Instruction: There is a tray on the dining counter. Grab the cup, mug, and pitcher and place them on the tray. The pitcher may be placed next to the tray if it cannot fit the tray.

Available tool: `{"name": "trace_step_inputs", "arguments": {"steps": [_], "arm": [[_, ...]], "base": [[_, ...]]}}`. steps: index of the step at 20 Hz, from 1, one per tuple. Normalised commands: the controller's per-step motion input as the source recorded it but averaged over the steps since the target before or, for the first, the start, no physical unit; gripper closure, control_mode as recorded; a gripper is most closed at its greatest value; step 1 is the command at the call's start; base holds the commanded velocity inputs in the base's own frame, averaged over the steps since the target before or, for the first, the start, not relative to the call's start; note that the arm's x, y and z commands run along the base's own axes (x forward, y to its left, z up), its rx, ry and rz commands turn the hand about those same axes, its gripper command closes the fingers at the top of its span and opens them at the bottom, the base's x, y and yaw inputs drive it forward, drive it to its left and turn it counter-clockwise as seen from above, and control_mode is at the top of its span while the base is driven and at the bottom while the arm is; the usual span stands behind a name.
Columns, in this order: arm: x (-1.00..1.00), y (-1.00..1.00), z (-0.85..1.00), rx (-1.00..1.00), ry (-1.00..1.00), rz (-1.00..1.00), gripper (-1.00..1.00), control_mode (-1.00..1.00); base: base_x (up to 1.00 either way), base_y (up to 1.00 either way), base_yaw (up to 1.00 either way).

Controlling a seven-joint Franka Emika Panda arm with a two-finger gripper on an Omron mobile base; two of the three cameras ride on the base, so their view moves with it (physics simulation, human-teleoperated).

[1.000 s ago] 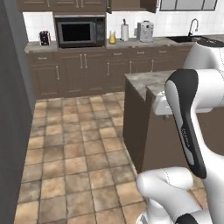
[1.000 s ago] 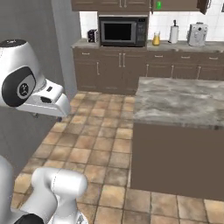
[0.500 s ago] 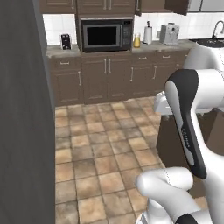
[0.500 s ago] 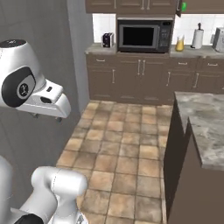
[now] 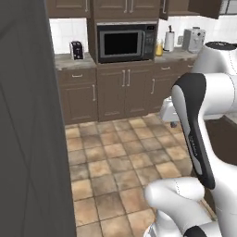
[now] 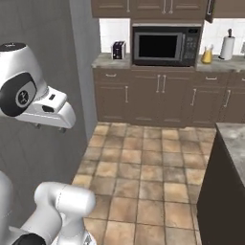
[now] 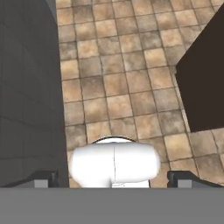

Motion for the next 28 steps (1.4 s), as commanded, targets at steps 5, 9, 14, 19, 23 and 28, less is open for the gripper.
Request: {"name": "trace_step_inputs", "arguments": {"steps": [5,9,14,19,23,28], "arm": [[0.0,0.0,0.0,0.0,0.0,0.0,-1.0,1.0],[0.0,0.0,0.0,0.0,0.0,0.0,-1.0,1.0],[0.0,0.0,0.0,0.0,0.0,0.0,-1.0,1.0],[0.0,0.0,0.0,0.0,0.0,0.0,-1.0,1.0],[0.0,0.0,0.0,0.0,0.0,0.0,-1.0,1.0],[0.0,0.0,0.0,0.0,0.0,0.0,-1.0,1.0]], "base": [[1.0,-0.14,-0.09],[1.0,-0.21,-0.05],[1.0,-0.09,-0.02],[1.0,-0.09,0.0],[1.0,-0.1,0.0],[1.0,-0.08,0.0]]}}
